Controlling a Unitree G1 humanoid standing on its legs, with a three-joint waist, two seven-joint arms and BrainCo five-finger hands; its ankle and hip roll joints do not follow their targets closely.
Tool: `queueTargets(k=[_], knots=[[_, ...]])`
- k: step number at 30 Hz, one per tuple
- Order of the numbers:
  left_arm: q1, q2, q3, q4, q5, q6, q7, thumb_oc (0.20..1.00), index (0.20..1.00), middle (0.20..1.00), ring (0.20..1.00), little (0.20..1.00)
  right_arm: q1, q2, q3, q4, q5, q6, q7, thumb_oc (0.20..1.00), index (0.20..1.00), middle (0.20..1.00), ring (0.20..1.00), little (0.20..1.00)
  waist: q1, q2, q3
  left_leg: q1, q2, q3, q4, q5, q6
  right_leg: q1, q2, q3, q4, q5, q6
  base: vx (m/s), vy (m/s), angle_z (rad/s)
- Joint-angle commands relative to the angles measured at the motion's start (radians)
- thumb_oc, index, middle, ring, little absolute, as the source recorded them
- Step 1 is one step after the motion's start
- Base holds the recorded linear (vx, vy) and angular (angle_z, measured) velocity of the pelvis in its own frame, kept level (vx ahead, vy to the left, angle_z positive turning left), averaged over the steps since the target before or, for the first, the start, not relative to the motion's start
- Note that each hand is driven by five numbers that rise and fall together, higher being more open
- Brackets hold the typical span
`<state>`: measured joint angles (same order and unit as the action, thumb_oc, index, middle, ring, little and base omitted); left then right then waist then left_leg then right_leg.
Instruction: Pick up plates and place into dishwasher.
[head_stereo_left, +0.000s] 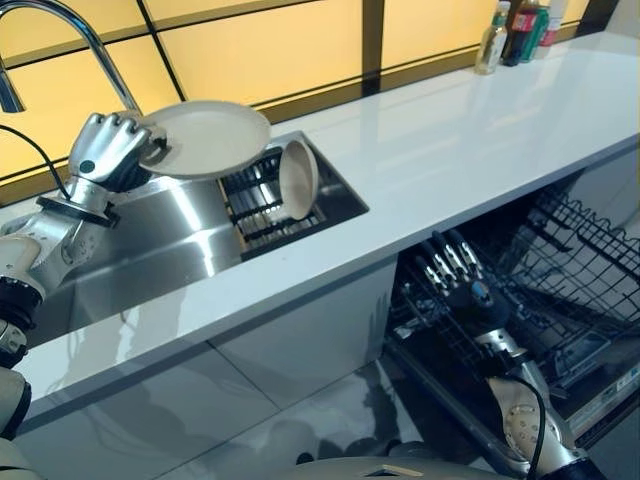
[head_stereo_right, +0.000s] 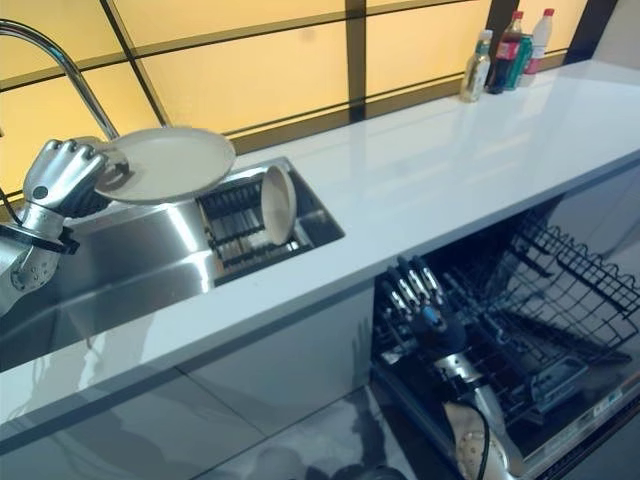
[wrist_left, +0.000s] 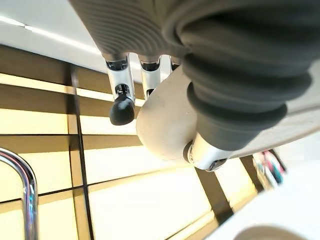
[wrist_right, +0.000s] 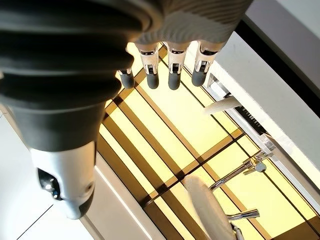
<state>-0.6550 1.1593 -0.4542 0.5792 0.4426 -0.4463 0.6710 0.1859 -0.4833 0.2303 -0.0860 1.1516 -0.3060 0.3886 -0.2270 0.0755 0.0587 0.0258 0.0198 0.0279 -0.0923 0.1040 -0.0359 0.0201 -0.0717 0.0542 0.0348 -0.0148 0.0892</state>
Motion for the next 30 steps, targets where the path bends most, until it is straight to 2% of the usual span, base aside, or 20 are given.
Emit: queueTargets(k=[1,9,15,19,26,30], knots=[[-0.010,-0.024,0.171,-0.065,-0.214,-0.033,-0.053,0.200,0.200,0.200,0.200,0.200,-0.001,0.024,0.004,-0.090,0.010,-0.084,0.016,1.000,1.000,1.000,1.000,1.000,0.021,-0.028,-0.029,0.033,-0.066,0.044,0.005,-0.105,0.065,-0.047,0.039,0.039,-0.013,0.039,0.025,-0.04,-0.010,-0.01],[0.097,-0.209,0.309,-0.310,-0.397,-0.034,-0.180,0.200,0.200,0.200,0.200,0.200,0.017,0.066,-0.024,-0.091,-0.020,-0.106,0.003,1.000,1.000,1.000,1.000,1.000,0.021,-0.050,-0.046,0.038,-0.061,0.053,0.005,-0.106,0.065,-0.046,0.051,0.052,-0.005,0.034,0.022,-0.02,-0.007,-0.03],[0.146,-0.335,0.324,-0.477,-0.574,-0.003,-0.315,0.200,0.200,0.200,0.200,0.200,0.020,0.099,-0.048,-0.091,-0.024,-0.120,-0.038,1.000,1.000,1.000,1.000,1.000,0.018,-0.057,-0.049,0.040,-0.060,0.059,0.005,-0.108,0.069,-0.049,0.056,0.056,0.003,0.033,0.019,-0.03,-0.003,-0.07],[0.194,-0.440,0.297,-0.596,-0.700,0.041,-0.419,0.200,0.200,0.200,0.200,0.200,0.014,0.122,-0.075,-0.085,-0.052,-0.138,-0.087,1.000,1.000,1.000,1.000,1.000,0.019,-0.061,-0.049,0.043,-0.061,0.056,0.005,-0.109,0.074,-0.048,0.059,0.055,0.004,0.035,0.017,-0.03,0.001,-0.04],[0.270,-0.647,0.198,-0.744,-0.895,0.115,-0.573,0.200,0.200,0.200,0.200,0.200,-0.018,0.156,-0.119,-0.082,-0.132,-0.214,-0.213,1.000,1.000,1.000,1.000,1.000,0.020,-0.069,-0.045,0.046,-0.063,0.056,0.005,-0.112,0.083,-0.042,0.062,0.058,-0.003,0.044,0.015,-0.02,0.004,-0.03],[0.300,-0.712,0.156,-0.791,-1.013,0.151,-0.649,0.200,0.200,0.200,0.200,0.200,-0.042,0.148,-0.138,-0.085,-0.185,-0.247,-0.272,1.000,1.000,1.000,1.000,1.000,0.021,-0.071,-0.042,0.046,-0.062,0.058,0.005,-0.113,0.085,-0.041,0.065,0.064,-0.005,0.048,0.014,-0.03,0.002,-0.03]])
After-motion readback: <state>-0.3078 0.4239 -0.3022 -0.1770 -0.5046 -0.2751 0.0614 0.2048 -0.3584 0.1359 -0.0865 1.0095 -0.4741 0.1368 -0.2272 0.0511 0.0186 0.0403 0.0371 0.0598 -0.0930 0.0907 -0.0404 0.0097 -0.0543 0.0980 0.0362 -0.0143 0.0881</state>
